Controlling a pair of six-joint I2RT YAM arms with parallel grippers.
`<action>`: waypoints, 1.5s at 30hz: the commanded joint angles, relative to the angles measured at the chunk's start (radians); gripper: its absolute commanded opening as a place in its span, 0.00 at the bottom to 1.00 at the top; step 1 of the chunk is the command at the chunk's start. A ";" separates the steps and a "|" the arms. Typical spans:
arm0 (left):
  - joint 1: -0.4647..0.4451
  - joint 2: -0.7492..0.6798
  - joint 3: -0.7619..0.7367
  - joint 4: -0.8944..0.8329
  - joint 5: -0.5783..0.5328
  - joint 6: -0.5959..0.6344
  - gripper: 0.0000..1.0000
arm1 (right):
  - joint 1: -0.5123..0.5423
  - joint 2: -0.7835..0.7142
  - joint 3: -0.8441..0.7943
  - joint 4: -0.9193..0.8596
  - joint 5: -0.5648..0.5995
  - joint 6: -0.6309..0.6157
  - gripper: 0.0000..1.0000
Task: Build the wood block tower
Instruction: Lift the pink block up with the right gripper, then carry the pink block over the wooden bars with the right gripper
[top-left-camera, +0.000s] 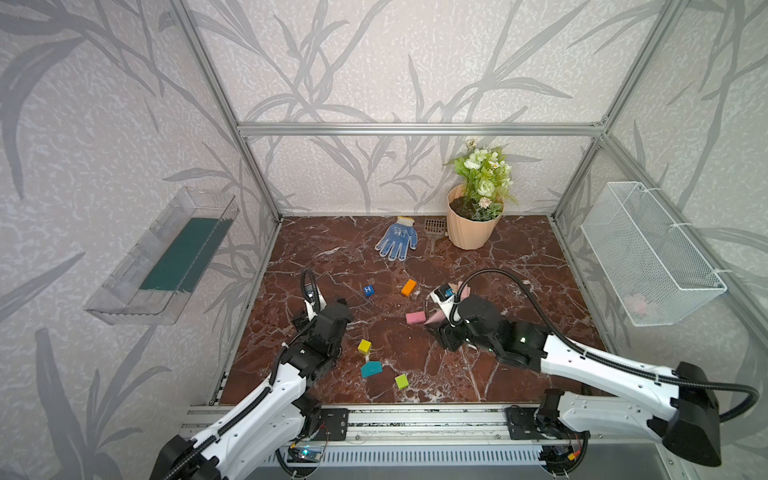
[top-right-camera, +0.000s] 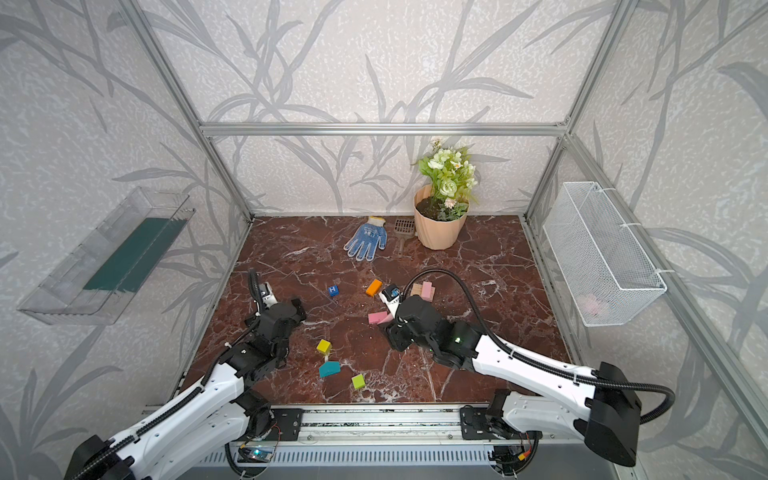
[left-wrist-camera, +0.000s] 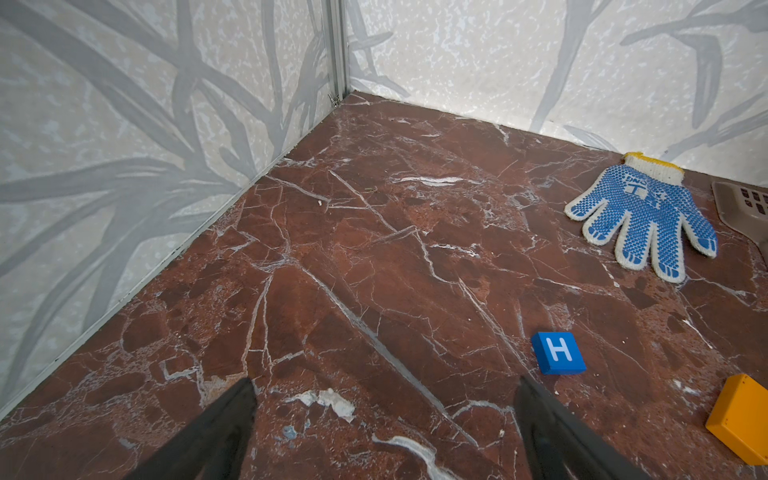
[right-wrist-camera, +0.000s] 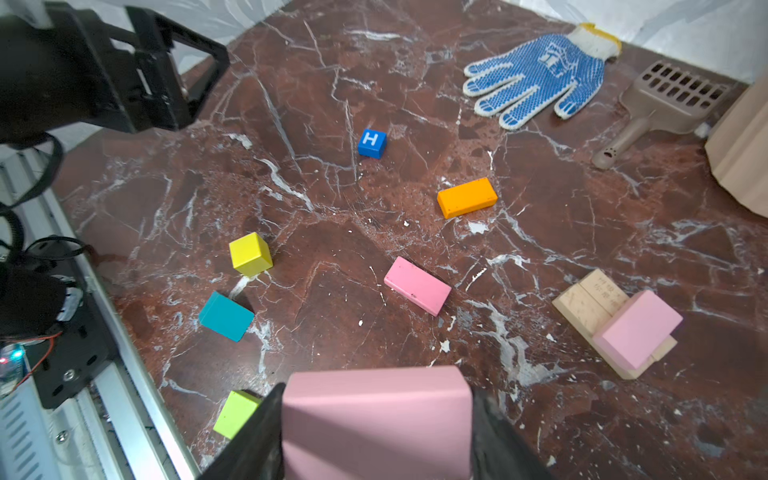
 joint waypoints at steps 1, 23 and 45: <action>0.003 -0.016 0.003 0.005 -0.011 -0.003 0.97 | -0.003 -0.083 -0.082 0.195 -0.072 -0.094 0.11; 0.003 -0.055 -0.014 0.012 0.003 0.004 0.97 | -0.079 -0.006 0.021 0.073 -0.293 -0.638 0.03; 0.003 -0.048 -0.012 0.010 -0.001 0.000 0.97 | -0.470 0.604 0.455 -0.244 -0.425 -0.888 0.05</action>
